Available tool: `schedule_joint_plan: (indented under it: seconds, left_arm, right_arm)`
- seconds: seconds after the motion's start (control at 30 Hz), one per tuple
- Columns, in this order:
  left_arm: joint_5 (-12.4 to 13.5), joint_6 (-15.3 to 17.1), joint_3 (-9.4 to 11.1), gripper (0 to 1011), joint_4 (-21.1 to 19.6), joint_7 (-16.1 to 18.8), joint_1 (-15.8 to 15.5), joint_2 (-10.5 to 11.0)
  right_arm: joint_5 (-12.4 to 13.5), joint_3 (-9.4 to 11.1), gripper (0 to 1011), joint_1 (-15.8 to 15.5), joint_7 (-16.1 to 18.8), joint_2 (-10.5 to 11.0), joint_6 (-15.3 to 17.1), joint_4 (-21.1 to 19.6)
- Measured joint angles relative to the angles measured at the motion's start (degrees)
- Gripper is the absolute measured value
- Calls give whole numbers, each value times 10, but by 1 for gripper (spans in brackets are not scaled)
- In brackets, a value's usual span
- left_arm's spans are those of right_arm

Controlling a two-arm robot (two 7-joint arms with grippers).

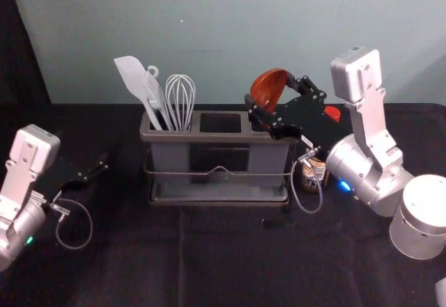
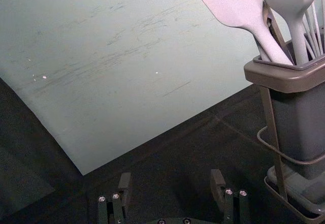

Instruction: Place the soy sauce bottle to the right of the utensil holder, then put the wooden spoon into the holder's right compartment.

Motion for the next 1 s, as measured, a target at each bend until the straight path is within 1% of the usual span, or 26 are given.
schedule_joint_plan:
  seconds: [0.23,0.53,0.63,0.67,0.8,1.0]
  left_arm:
    - [0,0,0,1011,0,0,0,0]
    - [0,0,0,1011,0,0,0,0]
    - [0,0,0,1011,0,0,0,0]
    - [0,0,0,1011,0,0,0,0]
    - [0,0,0,1012,0,0,0,0]
    - [0,0,0,1011,0,0,0,0]
  right_arm:
    - [-10,0,838,-5,-4,-1,10,-2]
    - [-9,0,838,-4,-4,-1,9,-2]
    - [-9,0,869,-4,-4,-1,9,-3]
    - [-9,0,917,-4,-4,-1,8,-3]
    - [-9,0,1000,-4,-4,-1,8,-3]
    - [-9,0,1004,-4,-4,-1,7,-3]
